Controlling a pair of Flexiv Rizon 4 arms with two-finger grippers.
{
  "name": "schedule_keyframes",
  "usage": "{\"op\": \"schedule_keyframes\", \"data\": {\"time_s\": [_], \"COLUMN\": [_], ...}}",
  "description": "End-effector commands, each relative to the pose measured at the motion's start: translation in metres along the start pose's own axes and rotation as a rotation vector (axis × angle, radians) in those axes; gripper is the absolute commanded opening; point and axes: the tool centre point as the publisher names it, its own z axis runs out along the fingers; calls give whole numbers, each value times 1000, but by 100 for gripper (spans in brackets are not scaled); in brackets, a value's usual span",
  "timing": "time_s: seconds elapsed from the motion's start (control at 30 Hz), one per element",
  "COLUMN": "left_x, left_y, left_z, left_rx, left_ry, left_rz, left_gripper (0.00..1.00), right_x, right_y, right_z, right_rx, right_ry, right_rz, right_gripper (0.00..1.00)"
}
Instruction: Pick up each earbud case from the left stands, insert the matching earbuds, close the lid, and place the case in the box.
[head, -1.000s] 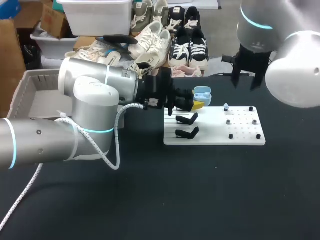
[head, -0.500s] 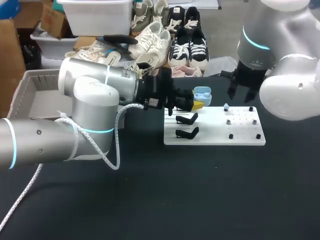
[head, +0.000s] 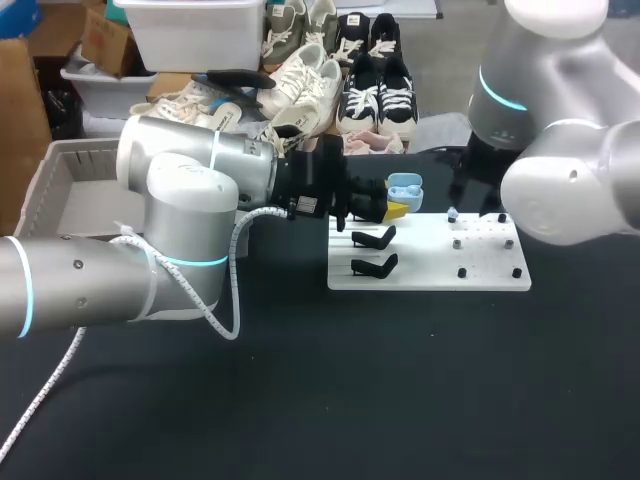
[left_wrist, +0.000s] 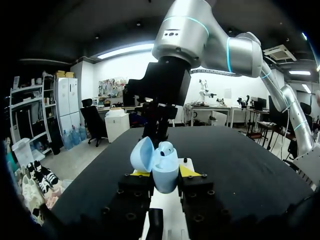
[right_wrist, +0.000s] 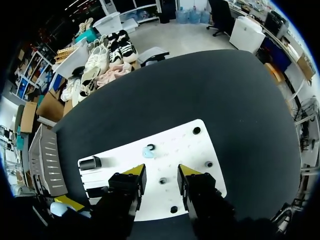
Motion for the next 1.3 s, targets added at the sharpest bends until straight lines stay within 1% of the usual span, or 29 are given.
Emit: {"op": "schedule_keyframes", "data": {"time_s": [0.03, 0.13, 0.5, 0.83, 1.3], "left_x": [0, 0, 0, 0, 0], "left_y": [-1, -1, -1, -1, -1], "left_z": [0, 0, 0, 0, 0], "left_rx": [-4, -4, -4, -4, -4], "left_ry": [-1, -1, -1, -1, -1], "left_rz": [1, 1, 1, 1, 1], "left_gripper": [0, 0, 0, 0, 0], "right_x": [-1, 0, 1, 0, -4], "right_y": [5, 7, 14, 18, 20], "right_z": [6, 9, 19, 32, 36], "right_rx": [-18, -40, -56, -42, -41], "right_ry": [19, 32, 62, 81, 87], "right_rz": [1, 6, 17, 8, 5], "right_gripper": [39, 39, 38, 38, 36]}}
